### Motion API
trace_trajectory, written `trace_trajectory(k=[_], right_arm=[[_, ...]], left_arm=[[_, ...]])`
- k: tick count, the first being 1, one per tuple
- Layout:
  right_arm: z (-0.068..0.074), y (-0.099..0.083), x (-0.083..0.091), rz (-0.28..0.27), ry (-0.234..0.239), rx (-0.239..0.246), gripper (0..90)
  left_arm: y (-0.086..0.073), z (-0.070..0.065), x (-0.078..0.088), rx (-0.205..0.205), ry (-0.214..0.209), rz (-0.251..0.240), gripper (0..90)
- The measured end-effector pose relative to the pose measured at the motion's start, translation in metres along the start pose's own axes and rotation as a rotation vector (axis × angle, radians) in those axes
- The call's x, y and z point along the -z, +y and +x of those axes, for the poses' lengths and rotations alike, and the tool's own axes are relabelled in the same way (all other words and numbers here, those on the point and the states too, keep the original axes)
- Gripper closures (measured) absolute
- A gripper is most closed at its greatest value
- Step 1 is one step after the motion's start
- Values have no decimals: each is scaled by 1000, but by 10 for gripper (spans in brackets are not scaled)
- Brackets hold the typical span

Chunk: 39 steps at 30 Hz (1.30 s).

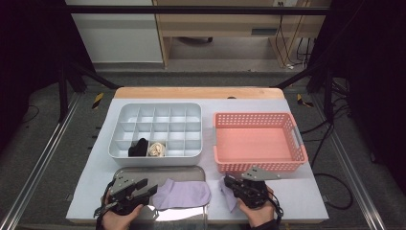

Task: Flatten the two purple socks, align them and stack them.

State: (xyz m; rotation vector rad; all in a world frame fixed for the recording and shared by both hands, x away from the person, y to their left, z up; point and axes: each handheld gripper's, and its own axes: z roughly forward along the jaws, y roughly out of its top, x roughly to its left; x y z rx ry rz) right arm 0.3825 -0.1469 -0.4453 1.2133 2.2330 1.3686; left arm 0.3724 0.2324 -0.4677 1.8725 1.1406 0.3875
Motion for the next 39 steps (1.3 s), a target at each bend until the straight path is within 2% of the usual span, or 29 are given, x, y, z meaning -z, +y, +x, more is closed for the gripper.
trace_trajectory(k=[7,9,13,15,16,19,24,30,39], right_arm=[[20,8,-41,73,2,35,871],[24,9,-50,95,3,30,857],[27,7,-57,102,19,31,783],[26,8,-53,79,29,38,767],[24,9,-49,65,37,27,761],[18,12,-37,38,30,24,754],[2,9,-16,18,-36,32,749],[-19,-6,-2,33,-75,3,740],[-26,-14,4,39,-82,-9,728]], left_arm=[[0,0,-1,-11,1,10,500],[0,0,0,-8,2,7,500],[0,0,0,-10,0,4,500],[0,0,0,-7,0,1,500],[0,0,1,-7,-1,1,500],[2,-2,3,-9,-8,-9,500],[10,-9,7,-23,-28,-19,499],[25,-28,11,-77,-46,-36,497],[38,-69,-8,-138,-101,-19,475]])
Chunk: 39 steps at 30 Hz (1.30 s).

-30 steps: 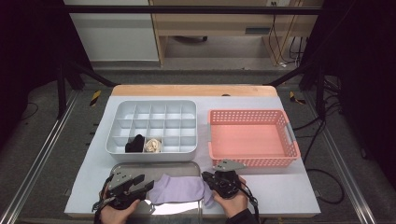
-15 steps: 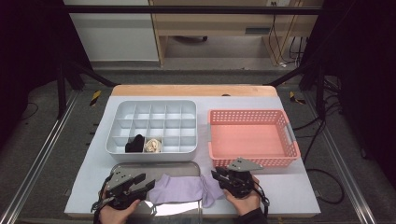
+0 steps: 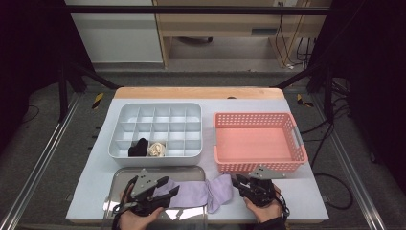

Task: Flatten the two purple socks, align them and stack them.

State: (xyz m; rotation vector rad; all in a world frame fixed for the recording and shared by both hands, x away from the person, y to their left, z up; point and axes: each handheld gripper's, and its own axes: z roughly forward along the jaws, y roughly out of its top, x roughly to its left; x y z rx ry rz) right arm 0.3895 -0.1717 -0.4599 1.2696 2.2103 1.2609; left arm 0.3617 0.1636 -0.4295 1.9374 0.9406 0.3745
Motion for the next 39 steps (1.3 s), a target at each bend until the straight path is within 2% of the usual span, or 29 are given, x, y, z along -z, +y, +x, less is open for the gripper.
trace_trajectory(k=[6,14,22,27,31,34,36,39], right_arm=[[-2,-4,-3,11,9,-14,706],[-1,-7,-12,27,18,-17,678],[2,-11,-23,70,22,-9,690],[2,-13,-28,100,21,-3,739],[2,-13,-27,106,32,1,850],[3,-10,-23,108,35,1,877],[3,-9,-17,97,36,5,879],[2,-8,-1,71,30,-2,876]], left_arm=[[1,-26,-23,-34,-37,46,454],[-1,-51,-46,-57,-70,83,436],[-7,-72,-65,-86,-74,125,463],[-9,-73,-74,-76,-51,151,596],[-10,-72,-78,-71,-60,159,739],[-10,-71,-78,-63,-81,155,832],[-9,-70,-77,-57,-91,148,853],[-6,-69,-72,-44,-115,110,862]])
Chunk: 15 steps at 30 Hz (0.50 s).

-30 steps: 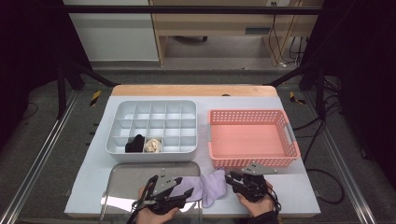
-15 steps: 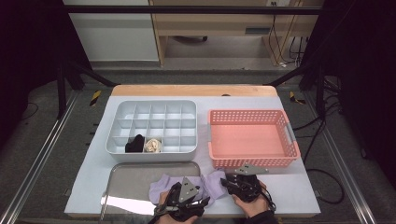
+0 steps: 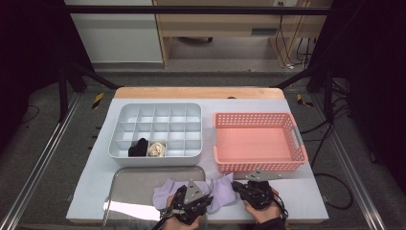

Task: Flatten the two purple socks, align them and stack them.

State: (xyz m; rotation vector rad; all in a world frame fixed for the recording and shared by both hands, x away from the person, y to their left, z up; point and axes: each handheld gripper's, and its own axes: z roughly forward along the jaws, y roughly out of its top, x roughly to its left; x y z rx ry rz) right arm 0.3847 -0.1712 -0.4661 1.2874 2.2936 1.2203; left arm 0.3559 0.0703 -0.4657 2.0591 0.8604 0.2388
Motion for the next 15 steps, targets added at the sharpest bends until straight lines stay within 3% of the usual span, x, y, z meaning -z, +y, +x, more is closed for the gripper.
trace_trajectory(k=[3,6,10,13,15], right_arm=[[0,1,16,-22,-43,-2,868],[1,-1,23,-13,-82,2,858],[4,-6,10,35,-46,4,811],[3,-4,9,-6,-5,-5,779],[0,-3,14,-59,-25,-2,759]], left_arm=[[2,-1,4,2,-17,-27,862],[2,1,6,2,-21,-22,861],[-2,5,9,8,-20,-16,861],[-5,9,15,4,-10,-20,861],[-7,12,20,6,3,-27,861]])
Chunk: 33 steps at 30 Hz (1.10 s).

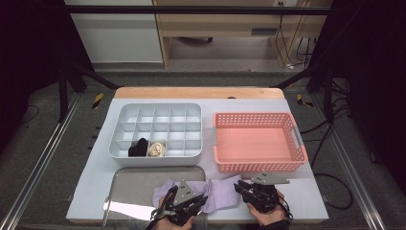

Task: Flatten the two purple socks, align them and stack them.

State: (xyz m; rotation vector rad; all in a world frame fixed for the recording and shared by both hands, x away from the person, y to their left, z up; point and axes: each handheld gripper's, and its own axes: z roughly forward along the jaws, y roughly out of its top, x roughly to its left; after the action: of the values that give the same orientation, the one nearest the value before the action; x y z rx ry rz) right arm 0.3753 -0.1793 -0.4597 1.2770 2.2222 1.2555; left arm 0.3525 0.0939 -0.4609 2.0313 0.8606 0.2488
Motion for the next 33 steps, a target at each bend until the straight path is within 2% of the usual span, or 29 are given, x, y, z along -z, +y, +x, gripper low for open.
trace_trajectory(k=[2,3,9,12,14,16,18,20,24,26,29,30,32,33], right_arm=[[-5,0,4,-36,-29,-12,723],[-6,-1,3,-31,-38,-18,723],[-9,-5,-19,16,-28,-40,663],[-7,-5,-32,58,-24,-33,668],[-4,-7,-37,74,-22,-10,691],[-3,-6,-37,80,-26,5,751],[-2,-6,-34,88,-15,-6,847],[-3,-3,-28,86,-11,-1,863],[-6,1,-4,33,-54,-1,865],[-9,-1,1,41,-79,-10,862],[-13,-6,-7,102,-85,-29,807],[-13,-8,-10,106,-85,-26,790],[-13,-7,-10,89,-65,-30,746],[-13,-6,-8,61,-70,-28,720]], left_arm=[[-2,3,3,3,7,1,860],[-3,5,4,3,10,1,860],[-10,12,5,20,17,8,858],[-12,14,5,24,23,8,857],[-13,15,5,26,27,11,856],[-14,17,4,30,31,13,856],[-14,17,4,35,29,9,856],[-14,16,4,39,25,1,857],[-13,15,2,49,8,-6,856],[-14,13,-2,41,9,4,855],[-15,10,-5,26,21,18,839],[-15,10,-5,25,25,19,821],[-14,11,-3,28,34,8,770],[-13,12,-1,31,36,-1,740]])
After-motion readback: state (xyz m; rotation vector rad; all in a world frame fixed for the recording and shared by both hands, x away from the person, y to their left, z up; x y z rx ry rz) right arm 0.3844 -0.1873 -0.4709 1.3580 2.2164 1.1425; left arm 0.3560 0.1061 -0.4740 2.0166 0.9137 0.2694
